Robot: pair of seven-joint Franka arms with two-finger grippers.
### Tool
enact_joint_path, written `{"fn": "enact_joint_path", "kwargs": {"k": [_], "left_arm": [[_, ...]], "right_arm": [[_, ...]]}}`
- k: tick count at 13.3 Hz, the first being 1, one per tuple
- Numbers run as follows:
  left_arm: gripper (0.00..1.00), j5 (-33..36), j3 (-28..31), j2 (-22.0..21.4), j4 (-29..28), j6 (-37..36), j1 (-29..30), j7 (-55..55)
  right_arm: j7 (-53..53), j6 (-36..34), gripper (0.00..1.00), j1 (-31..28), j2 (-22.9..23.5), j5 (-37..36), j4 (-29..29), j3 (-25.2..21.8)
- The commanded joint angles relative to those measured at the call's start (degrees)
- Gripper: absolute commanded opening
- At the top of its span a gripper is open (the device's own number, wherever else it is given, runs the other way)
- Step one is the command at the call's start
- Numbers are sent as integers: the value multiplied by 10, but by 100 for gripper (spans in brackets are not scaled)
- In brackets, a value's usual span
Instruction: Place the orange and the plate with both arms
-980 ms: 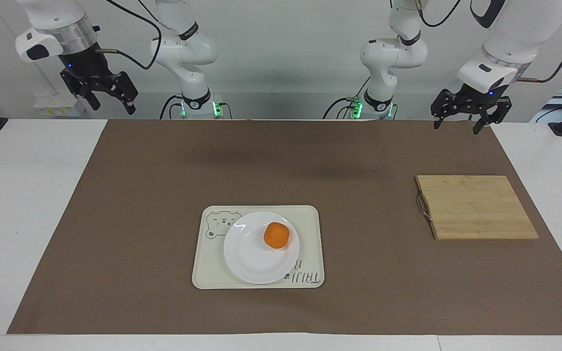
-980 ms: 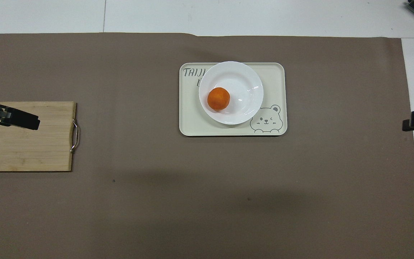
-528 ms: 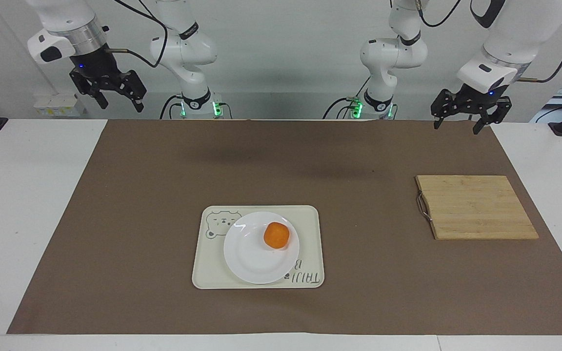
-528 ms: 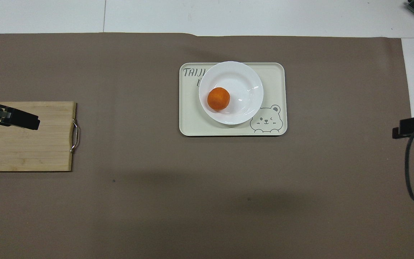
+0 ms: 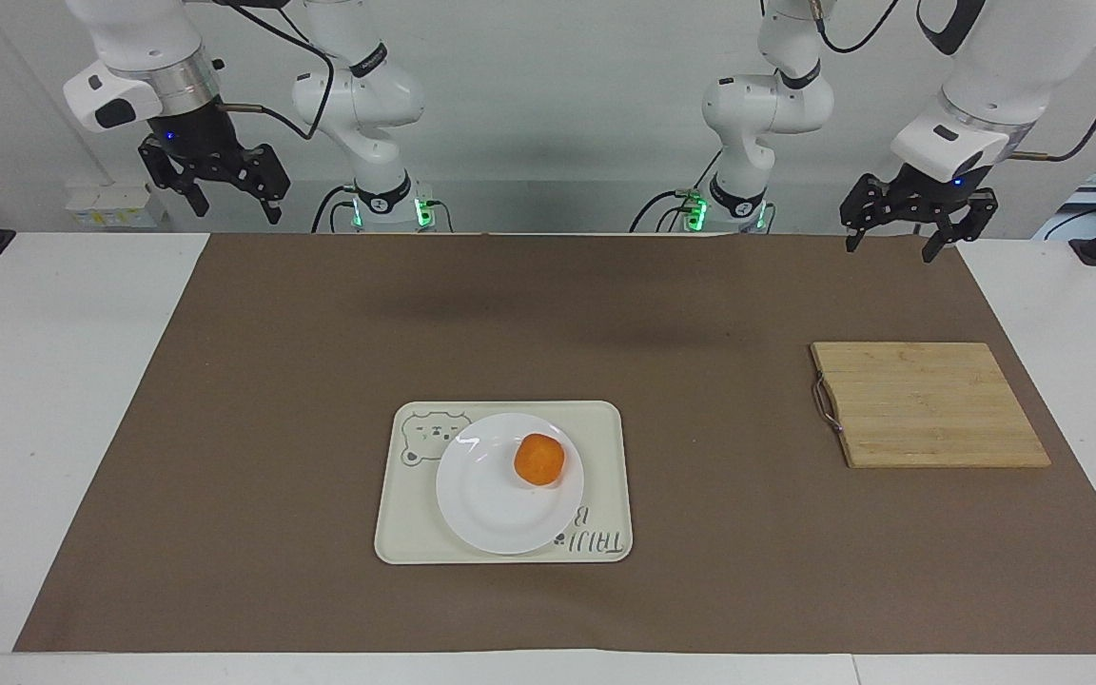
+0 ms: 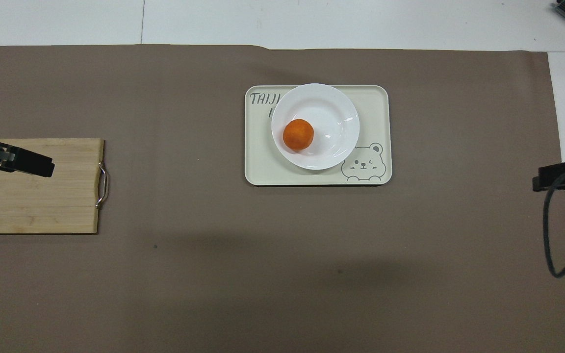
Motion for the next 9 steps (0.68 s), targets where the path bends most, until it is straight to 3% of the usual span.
{"fn": "enact_joint_path", "kwargs": {"k": [1, 4, 9], "left_arm": [[100, 9, -5, -4, 2, 1, 6, -5], [100, 9, -5, -4, 2, 1, 6, -5], [100, 8, -5, -4, 2, 1, 6, -5]], "right_arm": [[7, -1, 100, -6, -8, 10, -7, 3], [7, -29, 100, -5, -8, 16, 4, 4], [3, -9, 100, -9, -10, 33, -3, 1]]}}
